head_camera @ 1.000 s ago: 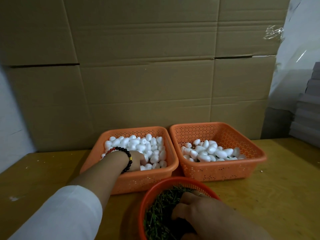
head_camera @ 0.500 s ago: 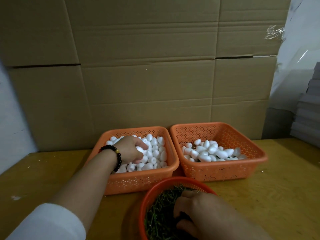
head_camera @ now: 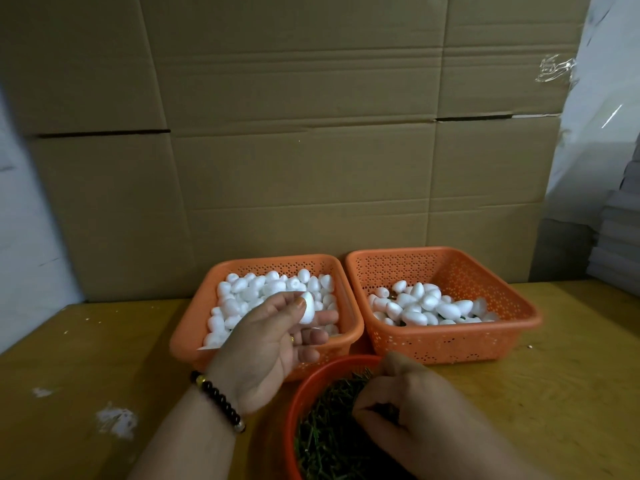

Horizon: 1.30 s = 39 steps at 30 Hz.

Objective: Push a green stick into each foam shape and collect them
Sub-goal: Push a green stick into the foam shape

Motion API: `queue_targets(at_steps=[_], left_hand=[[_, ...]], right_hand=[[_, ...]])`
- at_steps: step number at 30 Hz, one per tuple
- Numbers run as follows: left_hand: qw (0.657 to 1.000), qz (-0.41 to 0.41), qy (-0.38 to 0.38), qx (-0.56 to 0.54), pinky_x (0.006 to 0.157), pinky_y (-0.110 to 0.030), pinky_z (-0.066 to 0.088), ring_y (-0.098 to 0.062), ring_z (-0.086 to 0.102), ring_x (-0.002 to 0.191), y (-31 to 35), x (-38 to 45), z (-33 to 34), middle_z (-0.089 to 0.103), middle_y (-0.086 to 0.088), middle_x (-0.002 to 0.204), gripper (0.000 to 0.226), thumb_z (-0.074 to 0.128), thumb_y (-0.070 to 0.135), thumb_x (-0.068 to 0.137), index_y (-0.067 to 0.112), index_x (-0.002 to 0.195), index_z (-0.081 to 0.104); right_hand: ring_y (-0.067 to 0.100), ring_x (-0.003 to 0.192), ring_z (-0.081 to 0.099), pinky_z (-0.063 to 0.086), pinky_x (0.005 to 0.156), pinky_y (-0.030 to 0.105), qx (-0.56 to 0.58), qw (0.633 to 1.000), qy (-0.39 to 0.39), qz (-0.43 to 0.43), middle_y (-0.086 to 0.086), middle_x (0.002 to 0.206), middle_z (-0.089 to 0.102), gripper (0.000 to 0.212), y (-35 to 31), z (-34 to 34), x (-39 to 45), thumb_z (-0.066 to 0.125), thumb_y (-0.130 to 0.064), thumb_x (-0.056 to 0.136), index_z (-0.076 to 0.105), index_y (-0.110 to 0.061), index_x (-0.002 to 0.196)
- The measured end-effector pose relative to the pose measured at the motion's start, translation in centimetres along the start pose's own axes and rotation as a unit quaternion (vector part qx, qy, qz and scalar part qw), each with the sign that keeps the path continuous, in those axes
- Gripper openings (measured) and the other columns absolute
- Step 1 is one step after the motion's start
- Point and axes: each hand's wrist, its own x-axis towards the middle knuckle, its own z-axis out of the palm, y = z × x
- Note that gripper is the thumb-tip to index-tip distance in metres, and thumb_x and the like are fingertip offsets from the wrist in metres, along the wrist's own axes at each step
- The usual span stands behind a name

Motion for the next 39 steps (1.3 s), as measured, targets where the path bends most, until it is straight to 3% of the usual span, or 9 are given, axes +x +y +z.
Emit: queue_targets(at_steps=[7, 11, 15, 20, 23, 27, 31, 35, 39], left_hand=[[0.985, -0.095, -0.049, -0.137, 0.057, -0.025, 0.052, -0.018, 0.068, 0.075, -0.4, -0.5, 1.3, 0.07, -0.017, 0.112, 0.047, 0.049, 0.028, 0.085, 0.002, 0.125, 0.049], [0.966, -0.128, -0.047, -0.22, 0.06, -0.027, 0.055, -0.023, 0.068, 0.081, -0.6, -0.5, 1.6, 0.069, -0.015, 0.114, 0.046, 0.049, 0.026, 0.089, 0.005, 0.13, 0.05], [0.941, -0.163, -0.022, -0.297, 0.06, -0.029, 0.054, -0.023, 0.062, 0.082, -0.7, -0.3, 1.8, 0.066, -0.014, 0.099, 0.04, 0.061, 0.024, 0.08, 0.003, 0.113, 0.061], [0.906, -0.167, -0.015, -0.388, 0.057, -0.029, 0.055, -0.02, 0.058, 0.072, -0.5, -0.5, 2.3, 0.061, -0.014, 0.085, 0.029, 0.065, 0.018, 0.076, -0.004, 0.094, 0.066], [0.901, -0.162, -0.019, -0.401, 0.056, -0.03, 0.056, -0.024, 0.063, 0.068, -0.2, -0.7, 2.5, 0.063, -0.016, 0.087, 0.031, 0.062, 0.017, 0.079, -0.008, 0.097, 0.065], [0.897, -0.153, 0.0, -0.415, 0.056, -0.029, 0.056, -0.024, 0.062, 0.07, -0.2, -0.7, 2.7, 0.065, -0.021, 0.095, 0.044, 0.062, 0.013, 0.076, -0.008, 0.114, 0.059], [0.902, -0.149, 0.009, -0.406, 0.055, -0.029, 0.056, -0.022, 0.063, 0.073, -0.5, -0.7, 2.7, 0.068, -0.021, 0.108, 0.04, 0.06, 0.011, 0.076, -0.007, 0.113, 0.06], [0.915, -0.15, 0.013, -0.376, 0.056, -0.028, 0.055, -0.021, 0.063, 0.073, -0.7, -0.8, 2.7, 0.069, -0.02, 0.11, 0.04, 0.057, 0.011, 0.078, -0.004, 0.115, 0.061], [0.928, -0.135, 0.013, -0.346, 0.061, -0.027, 0.056, -0.024, 0.066, 0.078, -0.8, -0.8, 2.9, 0.067, -0.022, 0.115, 0.047, 0.059, 0.006, 0.076, -0.002, 0.122, 0.057]], right_hand=[[-0.008, 0.078, 0.057, 0.041, 0.062, 0.007, 0.051, 0.998, 0.011, 0.022, -0.026, 0.078, 0.059, 0.007, 0.1, -0.6, 0.2, 0.062, -0.03, 0.084, 0.067, -0.033, 0.089], [-0.006, 0.067, 0.061, 0.043, 0.057, 0.008, 0.073, 0.995, 0.05, 0.037, -0.028, 0.075, 0.063, 0.013, 0.4, -0.7, 0.2, 0.066, -0.023, 0.083, 0.067, -0.036, 0.085], [-0.007, 0.064, 0.062, 0.045, 0.056, 0.008, 0.104, 0.989, 0.091, 0.042, -0.031, 0.081, 0.065, 0.031, 0.6, -1.1, 0.1, 0.071, -0.016, 0.083, 0.068, -0.047, 0.086], [0.004, 0.056, 0.064, 0.052, 0.055, 0.027, 0.147, 0.981, 0.122, 0.043, -0.015, 0.074, 0.071, 0.027, 0.4, -1.3, 0.1, 0.069, -0.019, 0.085, 0.069, -0.046, 0.089], [0.003, 0.055, 0.063, 0.052, 0.053, 0.027, 0.162, 0.977, 0.132, 0.045, -0.015, 0.074, 0.071, 0.02, 0.4, -1.1, 0.1, 0.069, -0.02, 0.085, 0.07, -0.039, 0.089], [-0.001, 0.058, 0.064, 0.048, 0.05, 0.015, 0.166, 0.971, 0.167, 0.039, -0.024, 0.072, 0.069, 0.022, 0.3, -1.1, 0.1, 0.071, -0.018, 0.083, 0.069, -0.04, 0.083], [0.002, 0.057, 0.063, 0.05, 0.052, 0.023, 0.178, 0.963, 0.198, 0.032, -0.015, 0.07, 0.07, 0.019, 0.3, -1.1, 0.1, 0.07, -0.025, 0.082, 0.064, -0.041, 0.091], [0.002, 0.042, 0.05, 0.036, 0.042, 0.013, 0.229, 0.946, 0.226, 0.025, -0.006, 0.06, 0.065, 0.017, 0.3, -1.1, 0.1, 0.069, -0.018, 0.083, 0.064, -0.034, 0.085], [0.001, 0.042, 0.049, 0.037, 0.04, 0.016, 0.266, 0.932, 0.245, 0.025, -0.003, 0.06, 0.064, 0.025, 0.1, -1.2, 0.0, 0.07, -0.01, 0.08, 0.064, -0.034, 0.08]])
